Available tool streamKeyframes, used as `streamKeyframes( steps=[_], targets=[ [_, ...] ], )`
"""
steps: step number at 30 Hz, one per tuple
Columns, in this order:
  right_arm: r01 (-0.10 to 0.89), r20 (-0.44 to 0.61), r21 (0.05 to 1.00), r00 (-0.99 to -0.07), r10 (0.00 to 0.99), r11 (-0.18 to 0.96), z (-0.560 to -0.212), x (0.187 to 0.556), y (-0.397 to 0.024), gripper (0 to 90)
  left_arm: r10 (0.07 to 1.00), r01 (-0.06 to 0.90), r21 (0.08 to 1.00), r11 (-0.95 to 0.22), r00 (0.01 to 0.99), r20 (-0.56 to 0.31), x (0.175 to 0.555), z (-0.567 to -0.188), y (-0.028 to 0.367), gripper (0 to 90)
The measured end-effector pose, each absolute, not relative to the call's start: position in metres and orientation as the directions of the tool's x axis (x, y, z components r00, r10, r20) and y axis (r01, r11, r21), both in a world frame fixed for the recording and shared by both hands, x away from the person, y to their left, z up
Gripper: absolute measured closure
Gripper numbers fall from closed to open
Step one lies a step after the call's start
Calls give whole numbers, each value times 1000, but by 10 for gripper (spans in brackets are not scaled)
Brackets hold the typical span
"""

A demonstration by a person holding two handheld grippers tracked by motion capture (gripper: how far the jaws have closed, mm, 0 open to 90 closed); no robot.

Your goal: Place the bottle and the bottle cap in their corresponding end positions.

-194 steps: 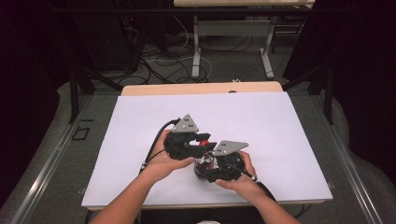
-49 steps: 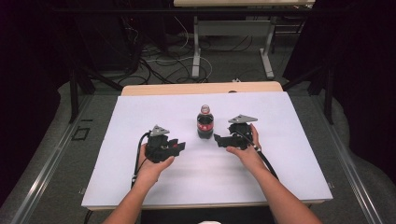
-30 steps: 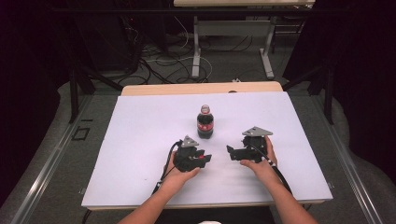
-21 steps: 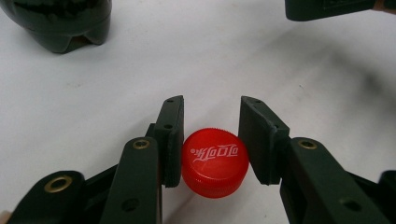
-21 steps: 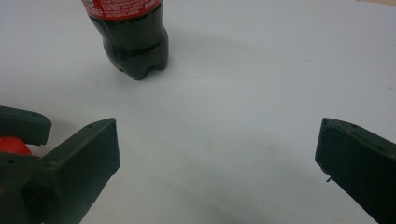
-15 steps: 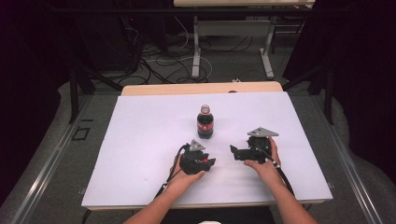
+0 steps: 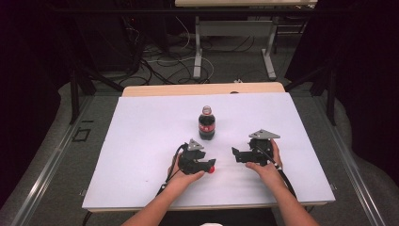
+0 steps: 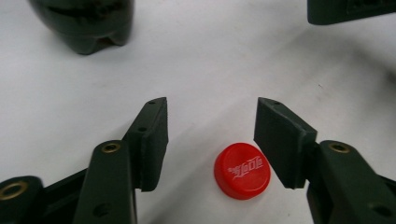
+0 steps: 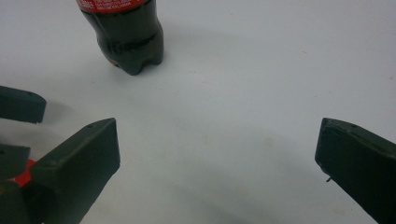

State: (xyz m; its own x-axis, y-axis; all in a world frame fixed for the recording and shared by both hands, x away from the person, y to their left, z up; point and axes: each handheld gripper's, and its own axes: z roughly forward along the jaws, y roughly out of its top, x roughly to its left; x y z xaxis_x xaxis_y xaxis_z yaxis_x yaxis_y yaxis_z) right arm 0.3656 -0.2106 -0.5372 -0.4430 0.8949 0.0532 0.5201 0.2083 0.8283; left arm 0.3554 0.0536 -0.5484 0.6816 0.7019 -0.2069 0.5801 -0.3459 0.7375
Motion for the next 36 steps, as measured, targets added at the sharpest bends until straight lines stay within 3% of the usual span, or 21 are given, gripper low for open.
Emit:
streamKeyframes(
  steps=[6,19,30,36],
  targets=[
    [525,54,825,-442,895,209,-539,365,-211,0,727,590,746,-310,653,-214,363,-541,81,325],
    [529,68,828,-424,903,186,-537,364,-218,0,797,572,795,-205,569,-204,371,-521,150,215],
    [519,67,837,-411,909,173,-535,365,-227,0,837,556,816,-162,514,-185,368,-520,197,4],
    [519,70,840,-399,914,162,-536,366,-233,0,880,556,817,-151,453,-146,368,-528,216,5]
  ],
)
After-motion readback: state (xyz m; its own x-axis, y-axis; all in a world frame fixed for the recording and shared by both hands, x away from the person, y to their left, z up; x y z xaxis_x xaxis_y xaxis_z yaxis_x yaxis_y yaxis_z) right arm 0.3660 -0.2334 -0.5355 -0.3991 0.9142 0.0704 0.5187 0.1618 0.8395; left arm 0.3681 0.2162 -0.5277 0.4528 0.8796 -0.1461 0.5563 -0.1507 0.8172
